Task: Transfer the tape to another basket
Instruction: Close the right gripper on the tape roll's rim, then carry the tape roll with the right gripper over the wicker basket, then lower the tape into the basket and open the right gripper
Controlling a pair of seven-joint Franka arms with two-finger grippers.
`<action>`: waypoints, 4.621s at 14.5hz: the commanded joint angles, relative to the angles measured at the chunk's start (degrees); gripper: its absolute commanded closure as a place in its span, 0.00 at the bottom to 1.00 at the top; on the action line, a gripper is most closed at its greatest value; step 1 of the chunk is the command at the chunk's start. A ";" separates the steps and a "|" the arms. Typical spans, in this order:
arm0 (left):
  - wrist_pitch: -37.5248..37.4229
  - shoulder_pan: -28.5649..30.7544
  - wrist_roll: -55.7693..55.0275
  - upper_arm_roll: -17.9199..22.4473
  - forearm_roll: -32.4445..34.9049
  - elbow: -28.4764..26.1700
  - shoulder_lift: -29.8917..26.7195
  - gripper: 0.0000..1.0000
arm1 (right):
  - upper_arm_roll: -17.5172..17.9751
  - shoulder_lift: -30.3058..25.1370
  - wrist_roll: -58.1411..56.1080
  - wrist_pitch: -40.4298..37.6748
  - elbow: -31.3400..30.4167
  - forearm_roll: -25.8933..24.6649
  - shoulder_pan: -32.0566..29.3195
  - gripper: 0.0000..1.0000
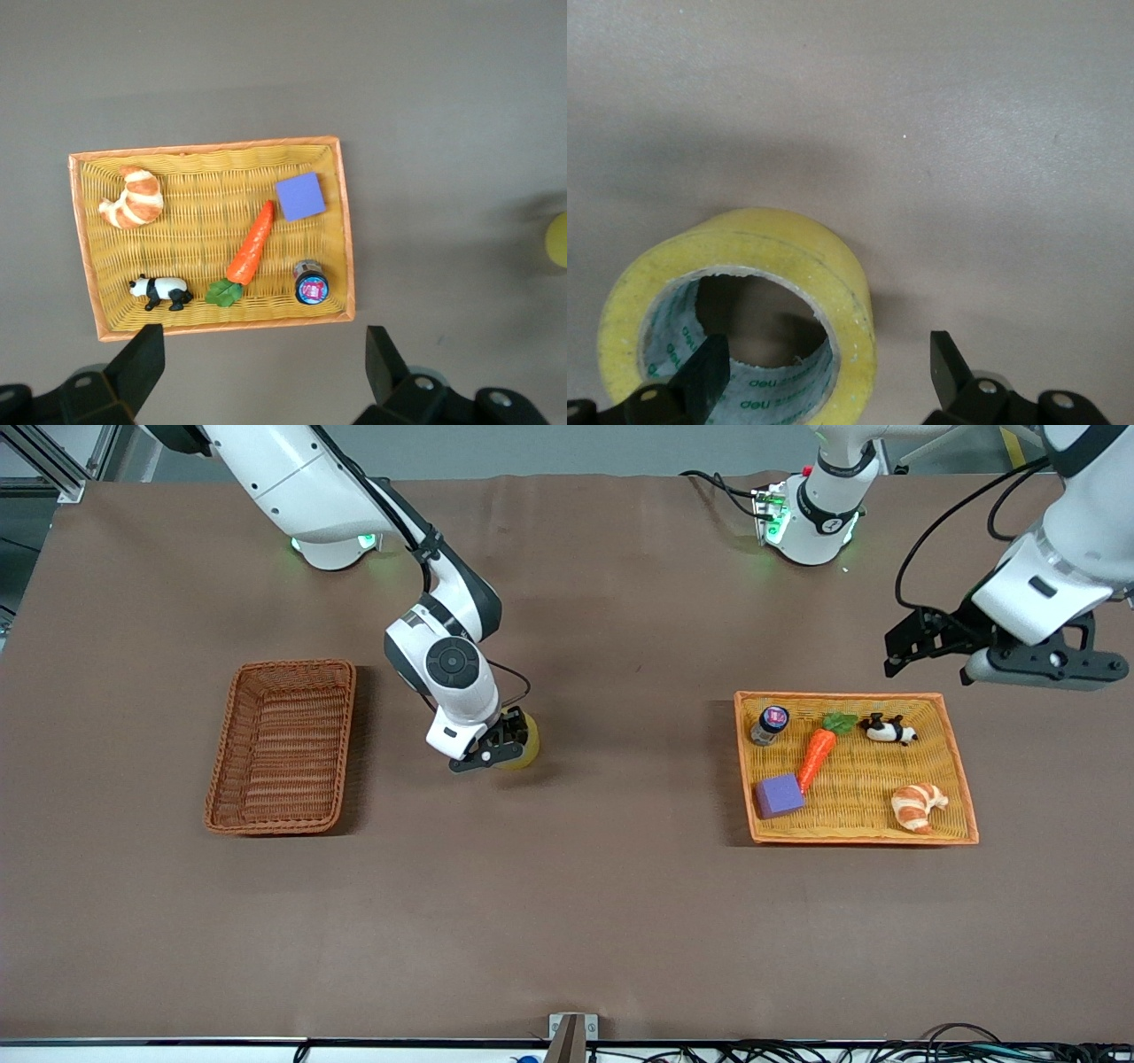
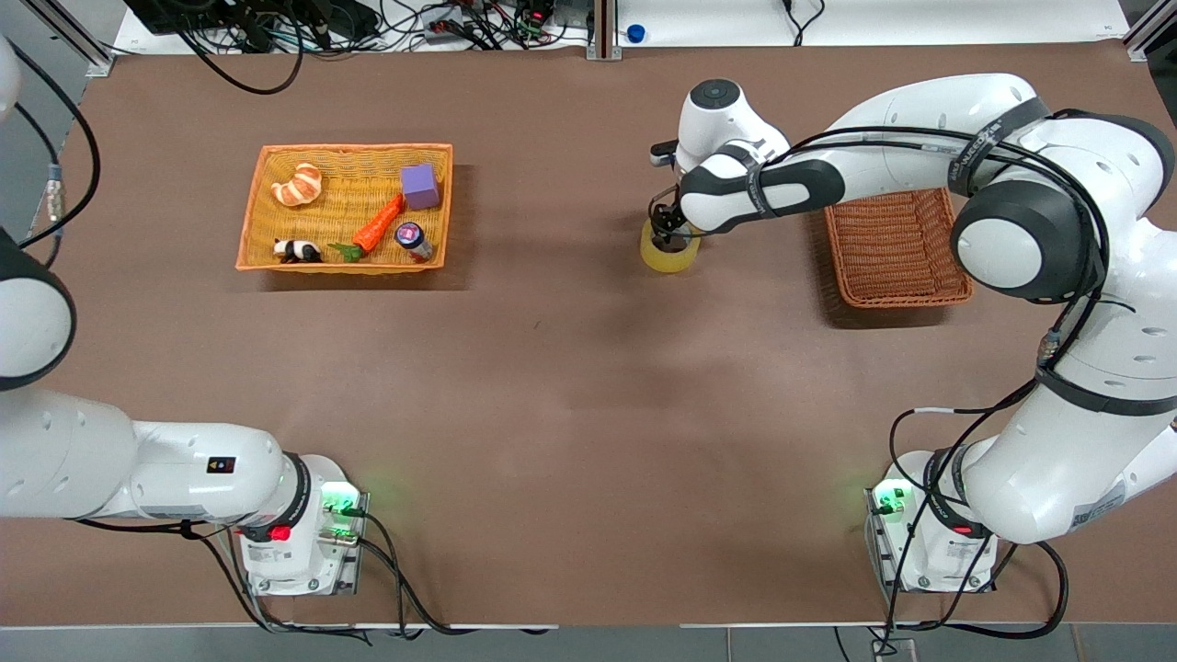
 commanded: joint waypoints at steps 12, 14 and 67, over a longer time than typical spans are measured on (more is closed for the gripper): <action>1.90 -0.20 0.00 -0.65 3.93 -0.57 1.04 0.00 | -0.26 0.74 2.17 3.42 -2.06 -4.16 -0.27 0.30; 1.29 -0.03 0.35 -0.56 3.32 -0.31 1.04 0.00 | -0.26 0.92 2.17 3.42 -2.06 -4.43 -0.27 0.50; 4.54 0.85 0.62 -0.56 1.21 -0.04 1.83 0.00 | -23.75 -21.32 -27.97 -13.22 -6.59 7.79 -17.57 0.00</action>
